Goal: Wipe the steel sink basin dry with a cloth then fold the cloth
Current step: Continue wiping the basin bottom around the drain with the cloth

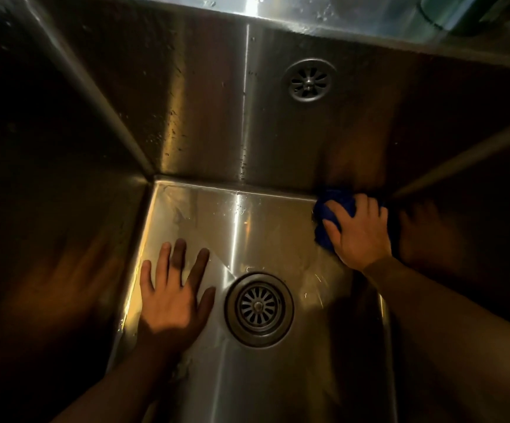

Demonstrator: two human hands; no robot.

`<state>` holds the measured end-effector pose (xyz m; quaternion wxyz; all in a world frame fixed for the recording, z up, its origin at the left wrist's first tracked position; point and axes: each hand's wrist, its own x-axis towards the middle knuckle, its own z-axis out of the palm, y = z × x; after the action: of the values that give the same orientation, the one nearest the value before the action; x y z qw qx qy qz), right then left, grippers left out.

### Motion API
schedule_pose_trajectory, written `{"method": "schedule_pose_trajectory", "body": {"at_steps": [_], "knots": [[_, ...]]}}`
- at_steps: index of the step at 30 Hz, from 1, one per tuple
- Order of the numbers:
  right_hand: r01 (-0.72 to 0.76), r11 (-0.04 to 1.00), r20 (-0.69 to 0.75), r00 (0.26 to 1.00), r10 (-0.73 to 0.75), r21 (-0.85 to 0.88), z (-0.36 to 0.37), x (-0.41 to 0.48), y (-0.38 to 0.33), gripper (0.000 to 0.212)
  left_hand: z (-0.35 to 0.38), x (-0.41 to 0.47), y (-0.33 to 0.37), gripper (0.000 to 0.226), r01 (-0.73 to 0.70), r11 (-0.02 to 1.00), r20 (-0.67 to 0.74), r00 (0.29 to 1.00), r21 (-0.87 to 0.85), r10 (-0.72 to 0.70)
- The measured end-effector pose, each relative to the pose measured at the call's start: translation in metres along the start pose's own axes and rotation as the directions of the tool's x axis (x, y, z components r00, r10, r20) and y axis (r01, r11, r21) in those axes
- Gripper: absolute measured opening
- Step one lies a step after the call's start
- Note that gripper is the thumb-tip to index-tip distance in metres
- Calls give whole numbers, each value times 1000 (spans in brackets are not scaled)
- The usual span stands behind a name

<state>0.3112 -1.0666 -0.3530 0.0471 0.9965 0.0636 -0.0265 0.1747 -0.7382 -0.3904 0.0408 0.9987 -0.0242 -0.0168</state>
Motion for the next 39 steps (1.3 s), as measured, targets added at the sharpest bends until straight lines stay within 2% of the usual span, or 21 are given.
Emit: {"method": "schedule_pose_trajectory", "body": {"at_steps": [3, 7, 8, 11, 14, 16, 18, 20, 22, 24, 25, 27, 30, 33, 35, 39], "knots": [[7, 1000, 46, 999, -7, -5, -13, 1, -5, 55, -3, 0, 0, 66, 8, 1000, 8, 1000, -4, -8], [-222, 953, 46, 975, 217, 205, -45, -45, -36, 45, -6, 1, 1, 67, 15, 1000, 36, 999, -3, -15], [-204, 953, 42, 979, 200, 223, -55, -65, -46, 45, -7, 1, 0, 68, 15, 1000, 41, 999, -9, -15], [46, 978, 26, 998, -53, 205, -85, -135, -69, 47, -10, 1, 1, 68, 11, 999, 35, 999, -45, -9], [361, 933, 58, 931, -361, 11, -81, -200, -77, 43, -11, 0, 0, 67, 9, 997, 14, 1000, -75, -8], [445, 894, 56, 895, -442, -49, -69, -233, -74, 34, -9, 0, 0, 66, 12, 997, 5, 1000, -73, -12], [483, 876, 113, 870, -480, 1, -58, -253, -64, 42, -8, 0, 0, 66, 18, 997, -2, 1000, -74, -18], [532, 847, 200, 830, -521, -2, -50, -254, -56, 24, -6, 0, 0, 66, 25, 997, -22, 999, -68, -26], [560, 828, 225, 811, -539, -36, -34, -253, -52, 23, -5, 0, 0, 65, 23, 998, -35, 999, -61, -25], [551, 833, 200, 822, -534, -44, -17, -251, -51, 34, -3, 0, 1, 65, 17, 998, -63, 998, -56, -20], [547, 836, 143, 831, -538, -38, -7, -249, -52, 34, -2, 0, 1, 65, 15, 999, -75, 997, -51, -19], [544, 839, 107, 833, -542, 9, -3, -241, -56, 17, 1, -1, 1, 67, 15, 999, -74, 997, -44, -18], [395, 911, 214, 886, -412, 119, -1, -209, -66, 58, 4, 0, 0, 67, 22, 999, -76, 997, -34, -25], [221, 965, 76, 970, -233, 140, -10, -154, -76, 49, 6, 0, 0, 65, 0, 999, -128, 992, -34, -4], [174, 967, -12, 984, -175, 186, -12, -107, -80, 41, 7, 0, 0, 64, -19, 999, -183, 983, -32, 13], [91, 971, -39, 996, -85, 220, -10, -18, -82, 38, 6, 0, 0, 63, -32, 998, -205, 979, -49, 21]]}}
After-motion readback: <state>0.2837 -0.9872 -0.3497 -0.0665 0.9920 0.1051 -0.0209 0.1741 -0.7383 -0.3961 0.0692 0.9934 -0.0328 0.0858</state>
